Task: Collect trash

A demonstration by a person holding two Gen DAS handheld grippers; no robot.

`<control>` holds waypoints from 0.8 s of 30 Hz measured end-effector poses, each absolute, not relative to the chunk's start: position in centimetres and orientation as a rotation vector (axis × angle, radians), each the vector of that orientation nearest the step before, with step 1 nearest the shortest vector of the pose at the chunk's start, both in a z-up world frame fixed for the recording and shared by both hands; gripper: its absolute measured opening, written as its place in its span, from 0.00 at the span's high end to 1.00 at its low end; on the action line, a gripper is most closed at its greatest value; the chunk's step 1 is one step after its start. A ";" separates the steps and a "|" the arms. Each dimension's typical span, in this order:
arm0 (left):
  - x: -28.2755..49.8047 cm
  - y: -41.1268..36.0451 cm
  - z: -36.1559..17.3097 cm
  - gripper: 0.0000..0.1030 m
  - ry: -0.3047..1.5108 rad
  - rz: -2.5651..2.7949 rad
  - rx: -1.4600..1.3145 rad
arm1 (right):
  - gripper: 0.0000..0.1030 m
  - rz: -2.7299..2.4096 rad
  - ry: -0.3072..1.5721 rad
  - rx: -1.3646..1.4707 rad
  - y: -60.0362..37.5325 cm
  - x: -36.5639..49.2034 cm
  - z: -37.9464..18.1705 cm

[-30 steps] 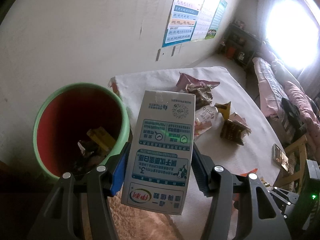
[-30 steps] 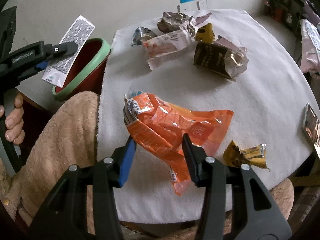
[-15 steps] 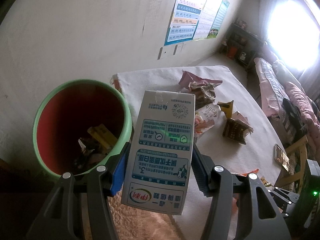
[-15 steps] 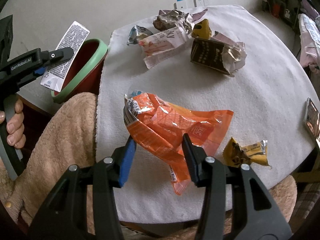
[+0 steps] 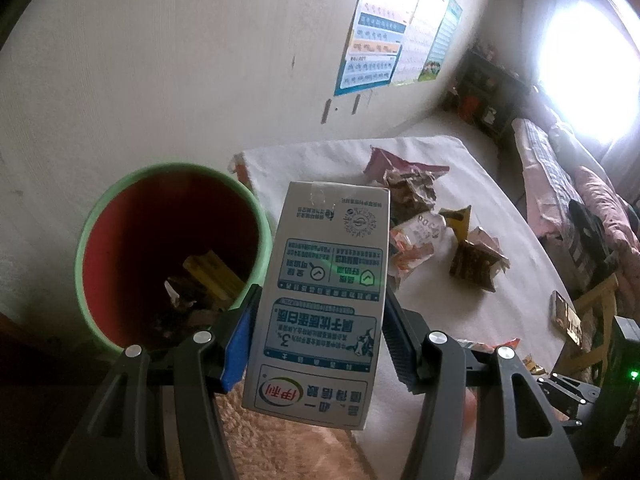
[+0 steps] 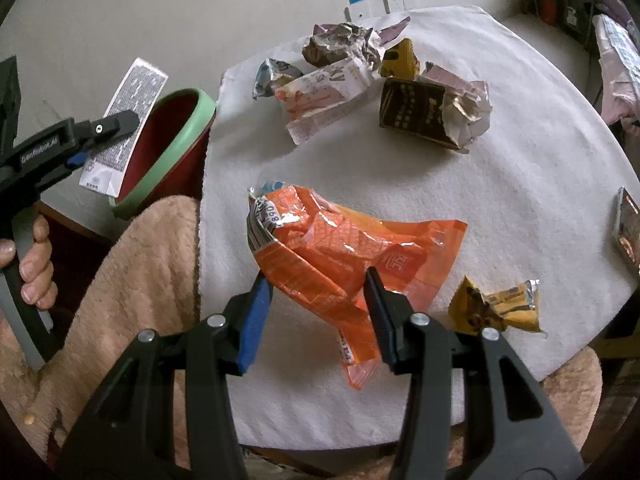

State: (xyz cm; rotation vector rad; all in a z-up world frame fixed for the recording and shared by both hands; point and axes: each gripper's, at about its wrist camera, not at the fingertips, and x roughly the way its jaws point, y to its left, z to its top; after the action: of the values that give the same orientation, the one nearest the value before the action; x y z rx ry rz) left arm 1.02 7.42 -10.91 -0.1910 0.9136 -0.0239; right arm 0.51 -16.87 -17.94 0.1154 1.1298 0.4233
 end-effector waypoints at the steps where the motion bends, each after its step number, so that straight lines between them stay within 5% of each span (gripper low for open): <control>1: 1.0 7.5 -10.9 0.47 0.912 -0.022 -0.191 | 0.55 0.425 1.127 0.115 -16.9 0.5 -17.9; 24: 1.0 8.4 -11.1 0.47 0.916 -0.008 -0.206 | 0.55 0.403 1.122 0.142 -17.2 0.5 -17.6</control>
State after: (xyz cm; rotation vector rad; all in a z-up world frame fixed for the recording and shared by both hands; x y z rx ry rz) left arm 0.98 8.41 -11.06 -0.2059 0.9161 -0.0075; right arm 0.51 -17.22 -17.60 0.1418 1.1220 0.4028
